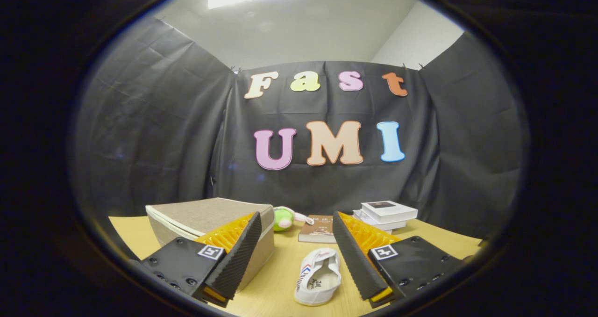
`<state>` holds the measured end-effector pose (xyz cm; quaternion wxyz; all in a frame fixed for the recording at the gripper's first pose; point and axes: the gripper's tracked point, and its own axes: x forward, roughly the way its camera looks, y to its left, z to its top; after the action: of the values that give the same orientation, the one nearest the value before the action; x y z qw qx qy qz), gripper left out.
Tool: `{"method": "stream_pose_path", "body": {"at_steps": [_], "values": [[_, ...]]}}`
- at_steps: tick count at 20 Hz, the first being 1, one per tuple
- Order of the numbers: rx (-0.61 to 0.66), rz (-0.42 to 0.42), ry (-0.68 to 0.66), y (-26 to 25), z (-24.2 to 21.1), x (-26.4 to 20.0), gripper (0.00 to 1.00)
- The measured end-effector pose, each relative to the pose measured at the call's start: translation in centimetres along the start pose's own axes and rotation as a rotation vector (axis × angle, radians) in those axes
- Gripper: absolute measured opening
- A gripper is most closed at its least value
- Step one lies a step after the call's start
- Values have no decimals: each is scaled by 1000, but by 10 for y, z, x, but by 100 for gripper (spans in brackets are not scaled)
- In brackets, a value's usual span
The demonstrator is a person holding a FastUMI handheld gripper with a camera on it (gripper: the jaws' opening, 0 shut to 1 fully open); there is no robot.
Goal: Open the storage box then place both shoes into the box .Put the left shoe in first, then the right shoe, with the right side of both shoes facing outward in a uniform manner.
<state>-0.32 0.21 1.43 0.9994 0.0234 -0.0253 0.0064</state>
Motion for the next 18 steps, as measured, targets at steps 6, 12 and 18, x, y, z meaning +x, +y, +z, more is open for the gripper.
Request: {"method": "stream_pose_path", "body": {"at_steps": [6, 12, 18], "values": [[196, 72, -79, 31, 42, -10, 95], [497, 182, -130, 82, 73, -13, 95], [872, 153, -47, 92, 42, -16, 97]]}}
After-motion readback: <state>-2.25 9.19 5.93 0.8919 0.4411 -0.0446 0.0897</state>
